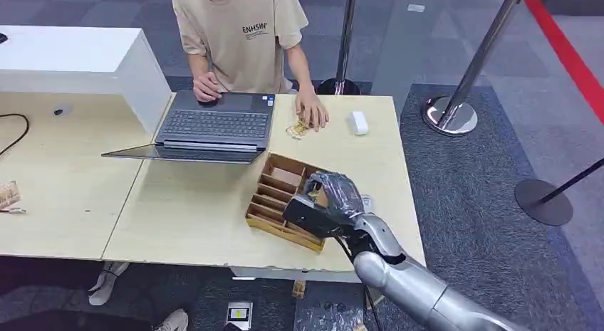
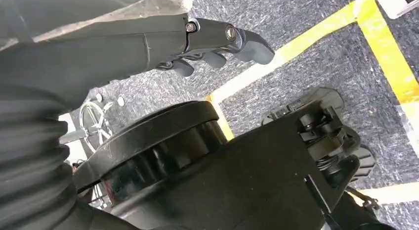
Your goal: Pass the card to the sensor for recognition and then transmit it.
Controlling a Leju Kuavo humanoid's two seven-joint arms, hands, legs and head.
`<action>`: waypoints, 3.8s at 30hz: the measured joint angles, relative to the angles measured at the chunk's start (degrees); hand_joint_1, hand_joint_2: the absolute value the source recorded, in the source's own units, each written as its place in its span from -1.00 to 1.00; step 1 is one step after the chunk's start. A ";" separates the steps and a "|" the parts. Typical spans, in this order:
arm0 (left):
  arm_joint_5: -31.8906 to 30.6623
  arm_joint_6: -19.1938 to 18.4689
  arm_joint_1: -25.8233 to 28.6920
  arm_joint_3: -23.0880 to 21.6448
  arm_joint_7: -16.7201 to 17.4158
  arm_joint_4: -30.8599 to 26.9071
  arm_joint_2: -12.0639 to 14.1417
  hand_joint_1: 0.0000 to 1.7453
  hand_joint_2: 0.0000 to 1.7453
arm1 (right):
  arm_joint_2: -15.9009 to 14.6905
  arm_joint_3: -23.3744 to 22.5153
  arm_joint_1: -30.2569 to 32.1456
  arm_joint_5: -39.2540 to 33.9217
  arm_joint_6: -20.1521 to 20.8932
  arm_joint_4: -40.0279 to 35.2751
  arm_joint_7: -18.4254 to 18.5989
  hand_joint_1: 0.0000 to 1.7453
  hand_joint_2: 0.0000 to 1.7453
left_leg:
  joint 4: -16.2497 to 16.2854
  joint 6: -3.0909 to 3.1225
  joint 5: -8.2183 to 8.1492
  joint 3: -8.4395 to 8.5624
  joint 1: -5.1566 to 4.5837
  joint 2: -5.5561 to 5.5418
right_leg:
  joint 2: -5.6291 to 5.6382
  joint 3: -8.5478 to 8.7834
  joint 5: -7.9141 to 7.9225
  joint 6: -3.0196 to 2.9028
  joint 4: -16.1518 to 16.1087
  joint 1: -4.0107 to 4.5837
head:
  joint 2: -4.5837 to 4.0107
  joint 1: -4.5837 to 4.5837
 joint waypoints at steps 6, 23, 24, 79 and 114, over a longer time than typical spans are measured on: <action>0.00 -0.17 -0.02 0.00 0.02 -0.02 0.00 -1.00 1.00 | 1.07 0.02 -0.39 -0.35 0.09 4.12 -0.48 0.38 1.00 | 0.00 0.00 0.00 0.01 0.00 0.01 | 0.00 0.00 0.00 0.00 0.00 0.00 | 0.00 0.00; 0.13 -0.20 -0.05 0.00 0.11 0.00 0.00 -1.00 1.00 | 2.99 0.20 -1.70 -0.35 0.24 8.94 -0.48 0.48 1.00 | 0.00 0.00 0.04 0.11 0.00 0.02 | -0.01 0.09 0.01 -0.01 0.01 0.00 | 0.00 0.00; 0.15 -0.20 -0.05 0.00 0.11 0.00 0.00 -1.00 1.00 | 3.08 0.20 -1.72 -0.35 0.09 9.13 -0.61 0.54 1.00 | 0.00 0.00 0.04 0.10 0.00 0.02 | -0.01 0.09 0.01 -0.01 0.01 0.00 | 0.00 0.00; 2.21 0.70 0.68 0.00 -1.07 0.00 0.07 -1.00 1.00 | -4.09 -4.37 5.49 -0.52 -0.48 -7.17 4.15 -0.62 1.00 | 0.00 0.00 0.04 0.09 -0.01 0.01 | 0.00 0.07 0.03 0.01 0.00 -0.01 | 0.00 0.00; 2.62 0.70 0.65 0.00 -1.05 0.00 0.07 -1.00 1.00 | -1.97 -2.78 5.76 0.00 0.04 -5.97 5.05 -0.18 1.00 | 0.00 0.00 0.04 0.09 0.00 0.01 | 0.00 0.08 0.03 0.01 0.00 -0.01 | 0.00 0.00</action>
